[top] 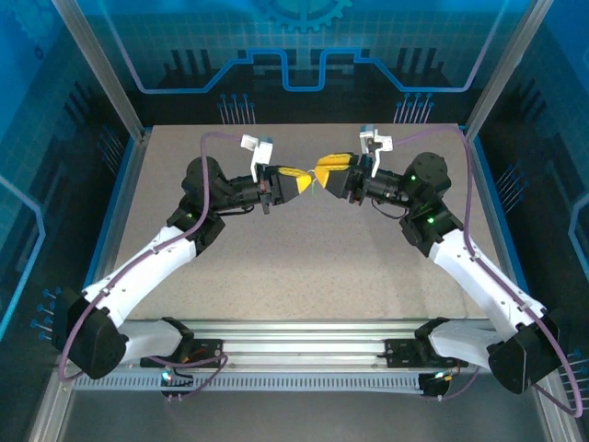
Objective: Remove the keys from the keyring
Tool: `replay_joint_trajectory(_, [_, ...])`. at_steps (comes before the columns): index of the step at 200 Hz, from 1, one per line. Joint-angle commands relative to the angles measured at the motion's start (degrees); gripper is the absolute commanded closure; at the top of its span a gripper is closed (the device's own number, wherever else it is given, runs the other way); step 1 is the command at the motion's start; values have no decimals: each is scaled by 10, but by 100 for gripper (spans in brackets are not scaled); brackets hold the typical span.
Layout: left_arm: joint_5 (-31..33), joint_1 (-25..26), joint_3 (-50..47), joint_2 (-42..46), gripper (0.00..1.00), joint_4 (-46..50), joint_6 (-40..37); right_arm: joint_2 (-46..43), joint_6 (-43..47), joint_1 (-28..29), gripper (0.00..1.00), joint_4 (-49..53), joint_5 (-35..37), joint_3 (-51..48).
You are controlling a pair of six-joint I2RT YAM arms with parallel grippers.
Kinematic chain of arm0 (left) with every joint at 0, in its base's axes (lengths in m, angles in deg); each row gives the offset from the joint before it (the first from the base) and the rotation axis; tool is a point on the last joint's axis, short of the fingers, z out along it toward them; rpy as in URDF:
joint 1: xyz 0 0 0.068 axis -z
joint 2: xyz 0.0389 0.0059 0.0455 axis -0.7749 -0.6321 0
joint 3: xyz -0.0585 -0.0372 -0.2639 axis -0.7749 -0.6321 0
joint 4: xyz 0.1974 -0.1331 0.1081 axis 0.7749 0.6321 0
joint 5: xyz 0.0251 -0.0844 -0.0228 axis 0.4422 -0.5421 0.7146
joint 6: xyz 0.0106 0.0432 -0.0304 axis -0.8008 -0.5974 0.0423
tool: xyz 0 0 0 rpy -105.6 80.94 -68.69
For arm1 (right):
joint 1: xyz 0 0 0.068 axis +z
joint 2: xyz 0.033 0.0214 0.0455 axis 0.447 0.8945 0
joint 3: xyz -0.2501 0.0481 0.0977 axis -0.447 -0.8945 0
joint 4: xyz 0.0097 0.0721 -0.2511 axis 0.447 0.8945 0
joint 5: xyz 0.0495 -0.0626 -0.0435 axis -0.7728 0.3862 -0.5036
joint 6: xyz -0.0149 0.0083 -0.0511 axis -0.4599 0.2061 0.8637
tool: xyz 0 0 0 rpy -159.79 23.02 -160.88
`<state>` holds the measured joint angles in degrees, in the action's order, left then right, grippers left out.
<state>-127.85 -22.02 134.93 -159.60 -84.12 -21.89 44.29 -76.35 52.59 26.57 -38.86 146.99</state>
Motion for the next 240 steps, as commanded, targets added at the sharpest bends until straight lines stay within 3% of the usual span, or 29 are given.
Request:
replay_joint_trajectory(1, [10,4,-5,15,100,-21,-10,-2,-3,10,74,-22,-18,-6])
replay_joint_trajectory(74, [17,4,-5,16,100,-28,-9,10,-4,18,82,-20,-39,-3])
replay_joint_trajectory(117, [21,4,-8,18,100,-33,-9,13,-7,21,74,-22,-38,-7])
replay_joint_trajectory(137, [21,4,-9,19,100,-35,-9,16,-14,21,82,-30,-45,-8])
replay_joint_trajectory(157, [26,4,-12,24,100,-34,-11,15,-16,21,84,-34,-45,-12])
replay_joint_trajectory(166, [26,4,-13,24,100,-35,-12,14,-17,20,80,-29,-35,-14])
replay_joint_trajectory(185, [23,4,-13,26,100,-34,-12,5,-26,18,61,-44,-9,-29])
replay_joint_trajectory(240, [26,3,-21,34,100,-30,-20,-23,-38,-6,67,-59,5,-42])
